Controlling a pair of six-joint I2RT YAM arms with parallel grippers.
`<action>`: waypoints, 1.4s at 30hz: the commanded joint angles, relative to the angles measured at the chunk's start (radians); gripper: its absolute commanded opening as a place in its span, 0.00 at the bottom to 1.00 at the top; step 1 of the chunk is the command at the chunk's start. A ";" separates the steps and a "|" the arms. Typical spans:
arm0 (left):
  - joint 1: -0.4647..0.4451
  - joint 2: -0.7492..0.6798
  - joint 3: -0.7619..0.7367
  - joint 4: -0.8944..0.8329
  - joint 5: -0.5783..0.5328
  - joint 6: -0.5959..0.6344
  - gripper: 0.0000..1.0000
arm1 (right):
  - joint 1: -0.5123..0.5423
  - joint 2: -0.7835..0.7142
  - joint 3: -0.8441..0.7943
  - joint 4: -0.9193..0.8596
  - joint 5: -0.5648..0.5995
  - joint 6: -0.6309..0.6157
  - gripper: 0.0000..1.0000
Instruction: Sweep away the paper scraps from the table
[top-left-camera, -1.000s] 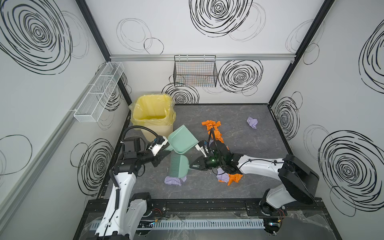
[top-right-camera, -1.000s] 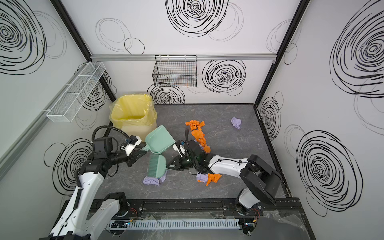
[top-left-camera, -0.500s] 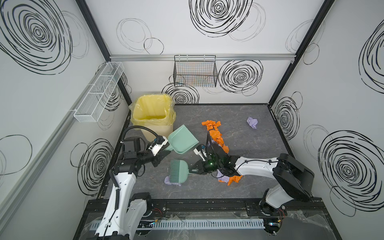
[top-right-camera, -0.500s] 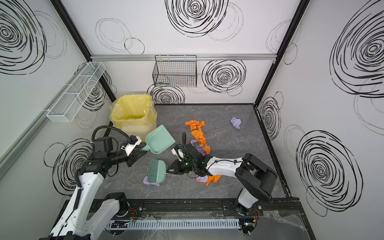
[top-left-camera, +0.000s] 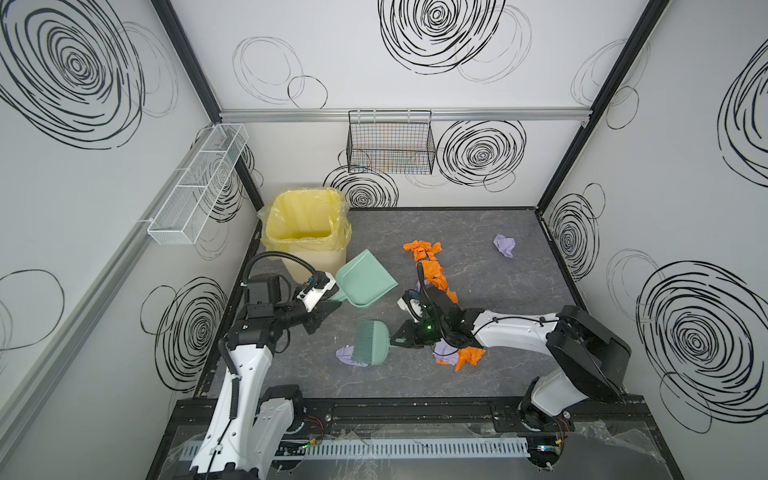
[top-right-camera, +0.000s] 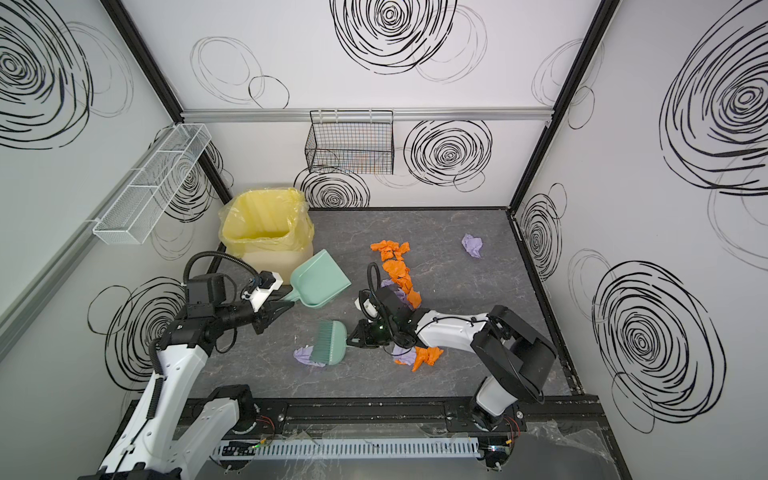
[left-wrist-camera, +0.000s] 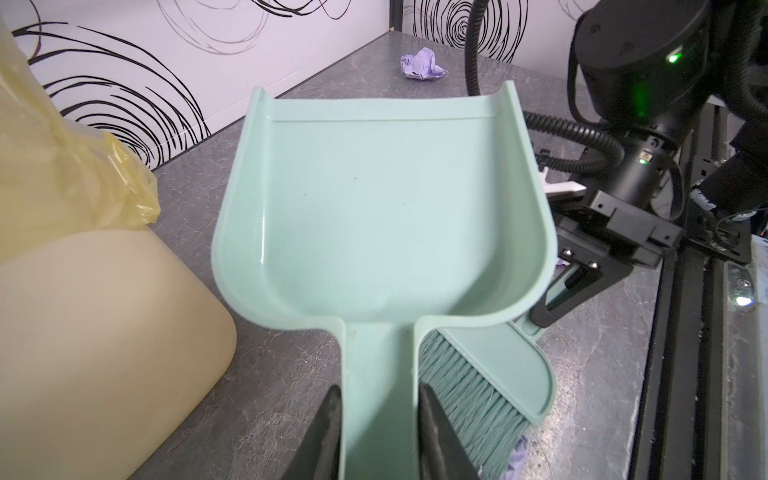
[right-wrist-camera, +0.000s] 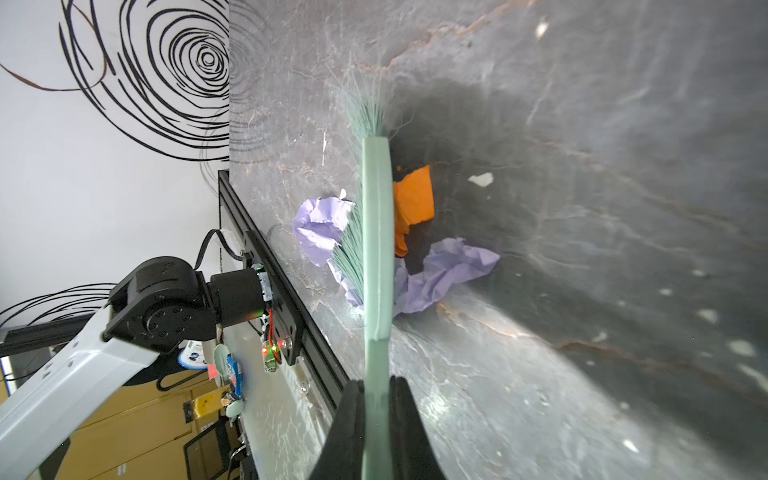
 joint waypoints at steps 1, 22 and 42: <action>-0.010 -0.003 -0.011 0.028 0.028 0.008 0.00 | -0.052 -0.035 -0.004 -0.204 0.132 -0.099 0.00; -0.037 0.013 -0.011 0.034 0.009 0.007 0.00 | -0.322 -0.421 0.146 -0.569 0.177 -0.322 0.00; -0.115 0.020 -0.014 0.066 -0.047 -0.018 0.00 | -0.260 -1.217 -0.072 -0.957 0.264 0.023 0.00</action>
